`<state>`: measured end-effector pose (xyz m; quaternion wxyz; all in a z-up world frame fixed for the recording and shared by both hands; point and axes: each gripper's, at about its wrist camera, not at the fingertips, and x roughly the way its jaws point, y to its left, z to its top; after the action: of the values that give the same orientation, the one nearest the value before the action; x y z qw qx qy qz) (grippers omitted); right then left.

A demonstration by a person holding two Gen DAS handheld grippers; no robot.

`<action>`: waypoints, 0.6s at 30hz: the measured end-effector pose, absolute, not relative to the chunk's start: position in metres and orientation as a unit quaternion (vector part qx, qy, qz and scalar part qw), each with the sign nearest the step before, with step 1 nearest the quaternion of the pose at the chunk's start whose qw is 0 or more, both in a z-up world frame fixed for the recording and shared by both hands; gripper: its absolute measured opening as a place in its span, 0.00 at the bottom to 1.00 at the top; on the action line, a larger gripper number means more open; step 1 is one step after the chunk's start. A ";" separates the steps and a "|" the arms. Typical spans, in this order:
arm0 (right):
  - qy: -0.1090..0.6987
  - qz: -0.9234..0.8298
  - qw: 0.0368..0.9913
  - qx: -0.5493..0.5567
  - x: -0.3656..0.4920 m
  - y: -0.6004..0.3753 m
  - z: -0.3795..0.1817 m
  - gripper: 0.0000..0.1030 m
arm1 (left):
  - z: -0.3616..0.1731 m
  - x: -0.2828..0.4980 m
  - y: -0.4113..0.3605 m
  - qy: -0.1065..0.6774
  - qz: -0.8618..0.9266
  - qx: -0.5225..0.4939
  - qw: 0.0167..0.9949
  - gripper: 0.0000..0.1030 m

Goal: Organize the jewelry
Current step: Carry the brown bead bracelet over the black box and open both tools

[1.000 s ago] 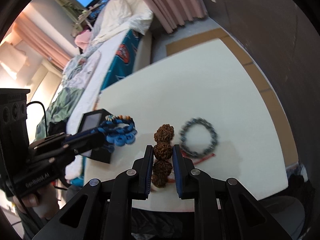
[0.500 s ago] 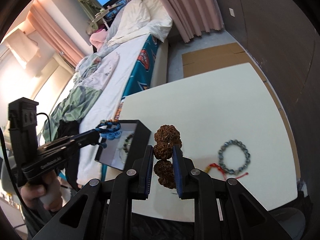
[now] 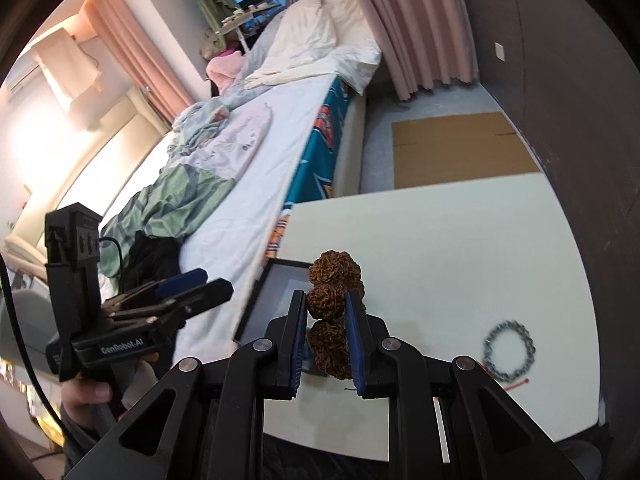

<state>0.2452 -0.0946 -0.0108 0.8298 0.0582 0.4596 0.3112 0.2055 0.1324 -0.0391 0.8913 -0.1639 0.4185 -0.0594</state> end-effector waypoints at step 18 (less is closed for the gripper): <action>0.527 0.290 0.795 0.079 0.267 -0.043 -0.061 0.26 | -0.033 0.176 0.176 0.408 -0.018 -0.174 0.896 0.79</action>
<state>0.2668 -0.0434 -0.0606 0.7950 0.0788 0.5268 0.2903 0.1758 0.1762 -0.0328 0.8958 -0.1743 0.4085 -0.0184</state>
